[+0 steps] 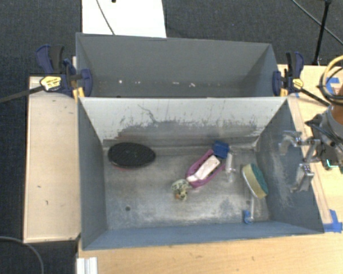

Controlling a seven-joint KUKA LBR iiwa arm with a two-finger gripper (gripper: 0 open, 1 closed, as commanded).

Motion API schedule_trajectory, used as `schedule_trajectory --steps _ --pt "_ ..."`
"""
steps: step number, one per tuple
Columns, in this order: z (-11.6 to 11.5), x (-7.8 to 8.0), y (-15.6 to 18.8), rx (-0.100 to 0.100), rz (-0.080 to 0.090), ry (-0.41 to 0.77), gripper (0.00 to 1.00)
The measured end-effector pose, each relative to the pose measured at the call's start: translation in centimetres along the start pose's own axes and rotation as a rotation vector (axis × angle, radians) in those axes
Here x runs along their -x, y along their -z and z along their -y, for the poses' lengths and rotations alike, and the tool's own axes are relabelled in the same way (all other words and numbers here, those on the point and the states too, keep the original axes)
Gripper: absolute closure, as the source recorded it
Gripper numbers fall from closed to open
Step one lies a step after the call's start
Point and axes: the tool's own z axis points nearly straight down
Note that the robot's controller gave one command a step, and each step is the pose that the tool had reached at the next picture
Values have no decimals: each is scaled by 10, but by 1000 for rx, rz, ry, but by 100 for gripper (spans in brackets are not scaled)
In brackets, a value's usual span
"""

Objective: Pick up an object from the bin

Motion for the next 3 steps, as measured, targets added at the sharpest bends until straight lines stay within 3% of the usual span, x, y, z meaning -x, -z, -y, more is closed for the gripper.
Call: schedule_trajectory --steps 1,2,3 --pt "-66 18 -89 1 3 600 0" --pt "-12 17 -152 -3 10 305 0" --pt "-13 17 -151 -2 9 312 100"
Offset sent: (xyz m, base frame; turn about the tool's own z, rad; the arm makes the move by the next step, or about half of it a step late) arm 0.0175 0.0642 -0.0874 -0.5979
